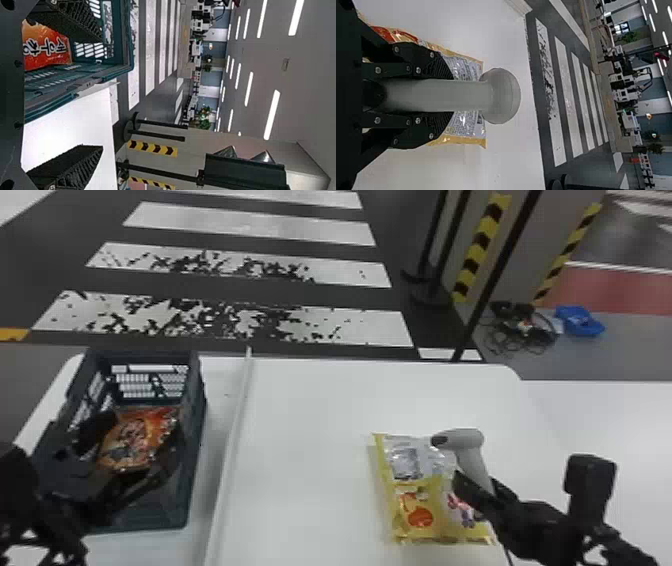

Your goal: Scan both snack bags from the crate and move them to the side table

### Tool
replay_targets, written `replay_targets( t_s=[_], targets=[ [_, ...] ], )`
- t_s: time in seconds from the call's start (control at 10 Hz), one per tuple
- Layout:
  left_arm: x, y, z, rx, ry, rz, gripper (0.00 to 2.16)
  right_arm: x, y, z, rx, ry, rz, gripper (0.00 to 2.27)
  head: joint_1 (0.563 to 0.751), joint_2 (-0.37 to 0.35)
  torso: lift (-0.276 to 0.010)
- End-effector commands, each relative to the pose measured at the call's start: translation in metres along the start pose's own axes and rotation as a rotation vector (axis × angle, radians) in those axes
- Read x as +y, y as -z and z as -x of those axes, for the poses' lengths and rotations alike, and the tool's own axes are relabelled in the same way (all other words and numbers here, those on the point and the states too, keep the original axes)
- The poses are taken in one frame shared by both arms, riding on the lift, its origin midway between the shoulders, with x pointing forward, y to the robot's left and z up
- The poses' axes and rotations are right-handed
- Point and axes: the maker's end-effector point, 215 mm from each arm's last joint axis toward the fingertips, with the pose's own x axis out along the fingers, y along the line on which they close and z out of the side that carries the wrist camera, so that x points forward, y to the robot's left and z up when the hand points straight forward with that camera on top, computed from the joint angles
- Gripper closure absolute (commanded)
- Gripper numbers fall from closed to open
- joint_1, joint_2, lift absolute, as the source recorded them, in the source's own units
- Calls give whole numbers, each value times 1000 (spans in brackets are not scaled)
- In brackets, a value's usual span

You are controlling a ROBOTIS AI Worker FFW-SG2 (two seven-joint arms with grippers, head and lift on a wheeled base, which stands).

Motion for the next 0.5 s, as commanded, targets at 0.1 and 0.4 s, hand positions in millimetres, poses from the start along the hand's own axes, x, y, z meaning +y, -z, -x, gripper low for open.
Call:
replay_targets(
  t_s=[0.1,0.4],
  targets=[
    [0,2,3,5,1,-1,36,6,7,-16,-6,-9,15,2243,695,-110,-95],
    [1,-1,7,1,-7,2,36,-32,-19,-3,-43,27,4,2243,695,-106,-95]
  ],
)
